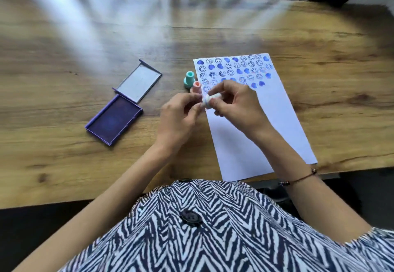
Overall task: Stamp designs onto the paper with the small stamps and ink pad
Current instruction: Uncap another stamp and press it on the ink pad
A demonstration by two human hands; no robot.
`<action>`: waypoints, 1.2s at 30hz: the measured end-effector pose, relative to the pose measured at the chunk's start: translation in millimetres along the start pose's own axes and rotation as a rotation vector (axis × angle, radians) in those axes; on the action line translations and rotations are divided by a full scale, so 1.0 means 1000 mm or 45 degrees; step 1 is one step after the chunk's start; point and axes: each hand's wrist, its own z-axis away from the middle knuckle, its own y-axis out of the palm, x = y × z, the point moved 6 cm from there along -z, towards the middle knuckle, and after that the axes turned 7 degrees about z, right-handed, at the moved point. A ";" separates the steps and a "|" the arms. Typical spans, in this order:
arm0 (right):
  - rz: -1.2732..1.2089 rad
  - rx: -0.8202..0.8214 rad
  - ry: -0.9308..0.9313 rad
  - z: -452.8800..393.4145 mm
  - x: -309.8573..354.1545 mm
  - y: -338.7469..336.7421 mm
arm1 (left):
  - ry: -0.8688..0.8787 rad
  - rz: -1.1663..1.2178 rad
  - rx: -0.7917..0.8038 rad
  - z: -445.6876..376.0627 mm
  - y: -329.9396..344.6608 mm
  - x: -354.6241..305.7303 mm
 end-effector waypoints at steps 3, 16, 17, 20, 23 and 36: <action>0.550 -0.020 -0.261 -0.005 0.018 0.018 | -0.088 -0.021 -0.143 0.003 -0.019 0.011; 0.748 -0.117 -0.278 -0.032 0.033 0.012 | -0.212 0.170 -0.269 0.002 -0.032 0.019; 0.798 -0.079 -0.228 -0.040 0.031 0.014 | -0.219 0.174 -0.272 0.001 -0.032 0.018; 0.891 0.083 -0.149 -0.052 0.025 0.029 | -0.232 0.191 -0.287 0.003 -0.035 0.017; 0.722 0.027 -0.144 -0.051 0.029 0.023 | -0.260 0.265 -0.302 0.005 -0.041 0.017; -0.365 0.441 -0.055 -0.013 0.080 0.090 | -0.300 0.711 -0.496 0.043 -0.093 0.025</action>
